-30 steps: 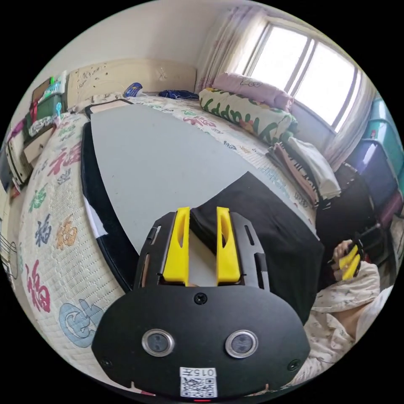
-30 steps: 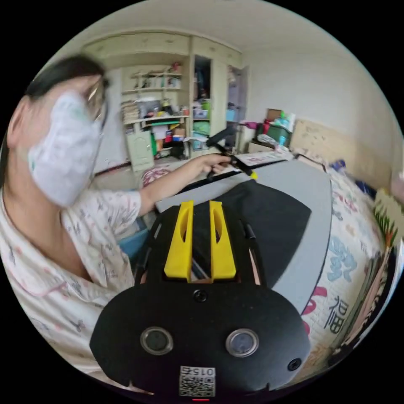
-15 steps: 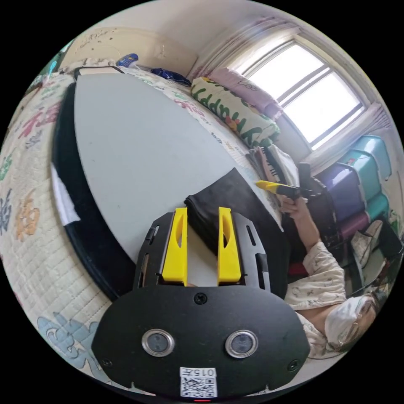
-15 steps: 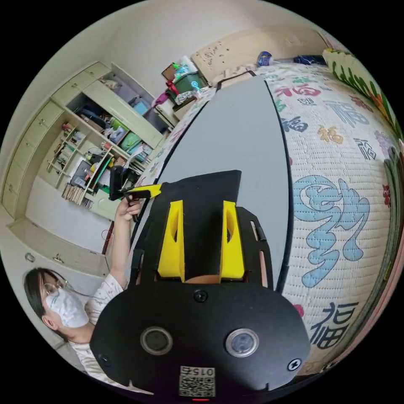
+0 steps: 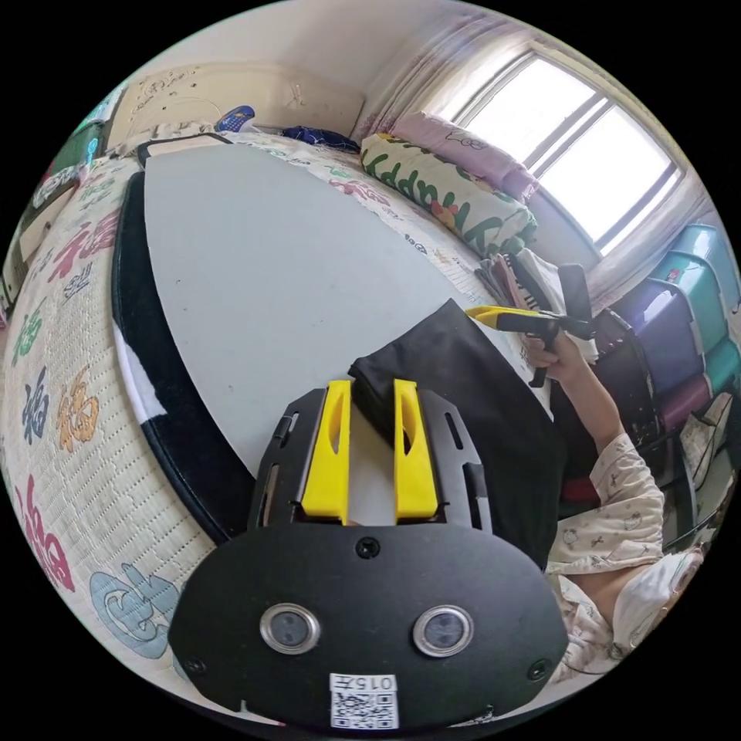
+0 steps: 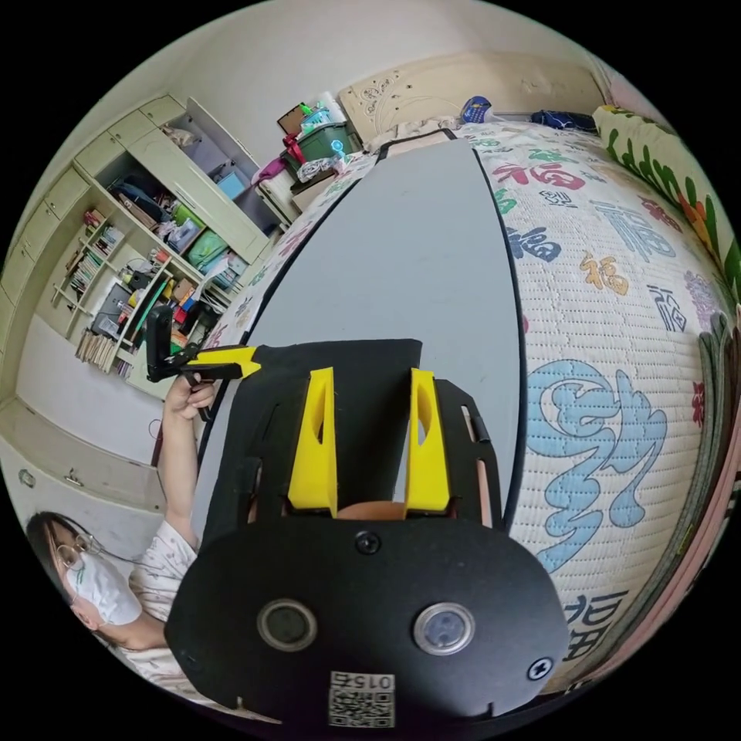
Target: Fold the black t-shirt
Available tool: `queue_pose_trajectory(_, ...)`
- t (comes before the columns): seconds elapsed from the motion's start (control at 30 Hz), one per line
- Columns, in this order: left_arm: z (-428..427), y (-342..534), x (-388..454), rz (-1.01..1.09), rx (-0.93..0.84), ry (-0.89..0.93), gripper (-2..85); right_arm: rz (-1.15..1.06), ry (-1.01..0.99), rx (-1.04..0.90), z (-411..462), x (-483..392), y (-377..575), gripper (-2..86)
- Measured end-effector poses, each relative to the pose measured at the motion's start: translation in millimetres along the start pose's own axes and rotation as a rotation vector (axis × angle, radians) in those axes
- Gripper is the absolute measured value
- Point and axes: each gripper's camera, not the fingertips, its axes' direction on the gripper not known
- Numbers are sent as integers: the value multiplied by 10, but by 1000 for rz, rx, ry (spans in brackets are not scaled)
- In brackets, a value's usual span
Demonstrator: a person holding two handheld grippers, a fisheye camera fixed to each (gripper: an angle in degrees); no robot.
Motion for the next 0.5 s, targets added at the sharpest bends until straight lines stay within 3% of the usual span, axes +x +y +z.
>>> queue_pose_trajectory(0.23, 355, 682, -278, 9, -10, -33, 47, -8, 71, -21, 720, -1057, 191, 130)
queue_pose_trajectory(0.5, 761, 1913, -642, 75, 26, -88, 16, -40, 175, -25, 1356, -2445, 774, 59)
